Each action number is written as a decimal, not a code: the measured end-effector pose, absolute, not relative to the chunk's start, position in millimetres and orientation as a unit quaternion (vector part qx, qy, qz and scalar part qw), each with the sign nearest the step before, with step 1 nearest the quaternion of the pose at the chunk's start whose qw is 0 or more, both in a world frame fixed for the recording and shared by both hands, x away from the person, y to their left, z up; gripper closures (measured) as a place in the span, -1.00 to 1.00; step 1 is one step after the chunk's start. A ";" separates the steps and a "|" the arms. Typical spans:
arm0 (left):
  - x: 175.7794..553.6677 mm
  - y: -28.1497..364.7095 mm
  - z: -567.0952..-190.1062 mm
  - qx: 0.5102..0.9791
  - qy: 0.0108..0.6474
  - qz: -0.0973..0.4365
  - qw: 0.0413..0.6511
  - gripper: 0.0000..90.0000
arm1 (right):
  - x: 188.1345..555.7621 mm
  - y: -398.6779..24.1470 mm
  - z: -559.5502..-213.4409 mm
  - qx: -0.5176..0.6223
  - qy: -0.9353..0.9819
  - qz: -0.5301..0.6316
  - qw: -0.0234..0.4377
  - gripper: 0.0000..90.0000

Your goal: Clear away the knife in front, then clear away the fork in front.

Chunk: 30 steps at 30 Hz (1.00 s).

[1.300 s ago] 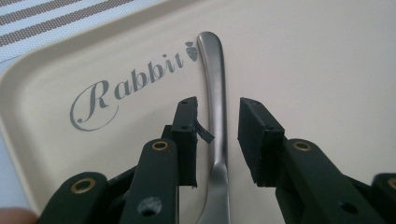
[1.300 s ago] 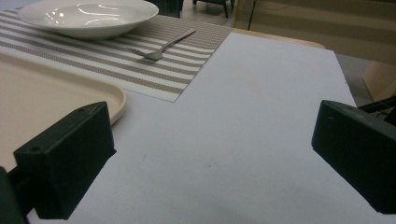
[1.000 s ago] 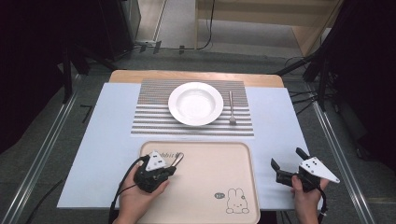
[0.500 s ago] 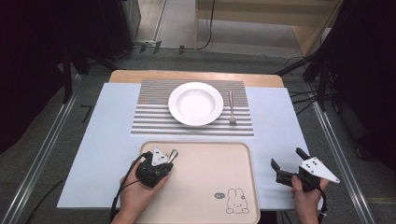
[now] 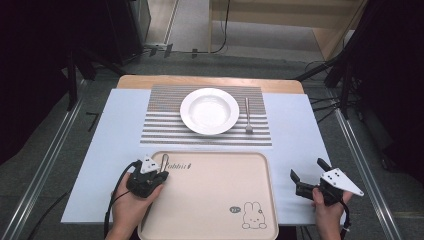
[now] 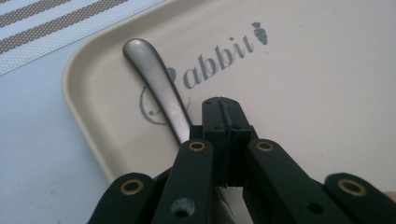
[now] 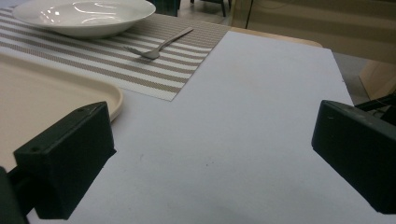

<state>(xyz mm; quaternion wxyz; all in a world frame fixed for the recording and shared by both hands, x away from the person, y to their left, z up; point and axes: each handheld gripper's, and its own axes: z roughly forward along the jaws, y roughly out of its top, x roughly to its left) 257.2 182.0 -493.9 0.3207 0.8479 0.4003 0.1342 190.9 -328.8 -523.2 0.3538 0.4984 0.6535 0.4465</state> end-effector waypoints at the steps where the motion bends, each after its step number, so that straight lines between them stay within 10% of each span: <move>1: 257.5 184.5 -494.1 0.846 0.403 0.134 0.323 1.00 | 191.0 -328.8 -523.2 0.498 0.653 0.447 0.354 -1.00; 8: 257.9 196.7 -495.9 0.838 0.387 0.121 0.366 0.94 | 190.6 -329.2 -523.1 0.497 0.653 0.449 0.353 -1.00; 13: 256.8 207.1 -488.0 0.808 0.391 0.138 0.418 0.01 | 190.8 -329.4 -523.1 0.497 0.654 0.450 0.352 -1.00; 22: 257.7 232.7 -477.6 0.780 0.397 0.152 0.459 -0.72 | 190.9 -328.6 -523.1 0.497 0.655 0.446 0.354 -1.00; 30: 255.8 259.1 -474.4 0.751 0.405 0.163 0.495 -0.79 | 188.6 -328.1 -522.2 0.489 0.655 0.448 0.362 -1.00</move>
